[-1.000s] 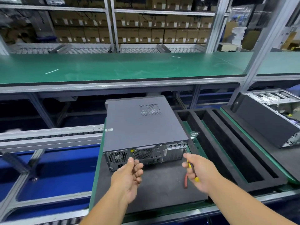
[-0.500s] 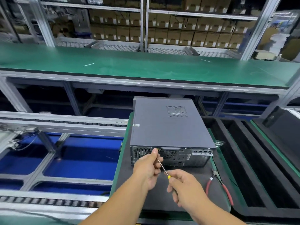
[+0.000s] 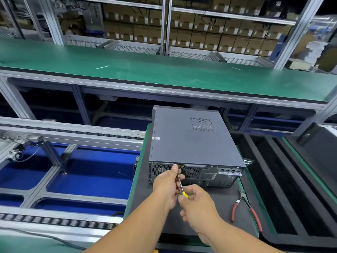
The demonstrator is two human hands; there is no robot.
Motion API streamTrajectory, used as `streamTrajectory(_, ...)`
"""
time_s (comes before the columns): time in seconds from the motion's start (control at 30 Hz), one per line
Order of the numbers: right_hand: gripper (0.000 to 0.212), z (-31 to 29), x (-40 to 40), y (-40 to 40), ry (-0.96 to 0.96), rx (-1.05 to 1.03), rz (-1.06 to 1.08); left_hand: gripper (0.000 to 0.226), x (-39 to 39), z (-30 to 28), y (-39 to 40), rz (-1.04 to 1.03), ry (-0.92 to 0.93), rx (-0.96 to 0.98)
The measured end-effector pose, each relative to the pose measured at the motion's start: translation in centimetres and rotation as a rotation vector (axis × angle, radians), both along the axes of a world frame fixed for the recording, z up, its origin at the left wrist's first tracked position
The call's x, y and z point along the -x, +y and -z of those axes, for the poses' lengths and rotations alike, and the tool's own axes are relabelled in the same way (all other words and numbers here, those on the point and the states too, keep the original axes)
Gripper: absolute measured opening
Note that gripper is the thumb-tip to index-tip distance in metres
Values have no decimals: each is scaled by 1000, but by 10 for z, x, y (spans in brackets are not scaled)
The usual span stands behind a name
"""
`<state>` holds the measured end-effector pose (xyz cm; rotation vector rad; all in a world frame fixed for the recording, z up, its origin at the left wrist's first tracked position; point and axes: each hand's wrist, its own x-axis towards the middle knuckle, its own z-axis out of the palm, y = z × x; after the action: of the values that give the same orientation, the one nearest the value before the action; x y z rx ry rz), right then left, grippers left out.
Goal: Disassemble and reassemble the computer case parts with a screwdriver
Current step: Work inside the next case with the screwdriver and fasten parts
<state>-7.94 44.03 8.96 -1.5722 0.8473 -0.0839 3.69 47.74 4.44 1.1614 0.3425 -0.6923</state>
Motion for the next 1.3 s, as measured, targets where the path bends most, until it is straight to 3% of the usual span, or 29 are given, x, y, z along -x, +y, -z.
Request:
streamTrajectory(0.43, 15, -3, -23, -3, -2, -96, 92, 17, -30, -1, 3, 171, -36, 7)
streamTrajectory(0.73, 32, -7, -30, 2, 7, -445, 230, 21, -23, -15, 12, 250, -105, -91)
streamTrajectory(0.87, 21, -7, -33, -1, -10, -649, 271, 19, -8, -15, 24, 245, -44, -34)
streamTrajectory(1.0, 13, 1, -37, 4, -3, -642, 264, 17, 15, -4, 40, 181, -1, -116)
streamTrajectory(1.17, 28, 15, -38, 3, 50, -444, 205, 25, 39, 1, 68, 155, 25, -270)
streamTrajectory(1.23, 34, 21, -35, 0, 82, -345, 155, 33, 50, -7, 76, 210, 64, -246)
streamTrajectory(1.3, 34, 24, -33, -5, 58, -371, 170, 40, 61, -19, 76, 317, 129, -153)
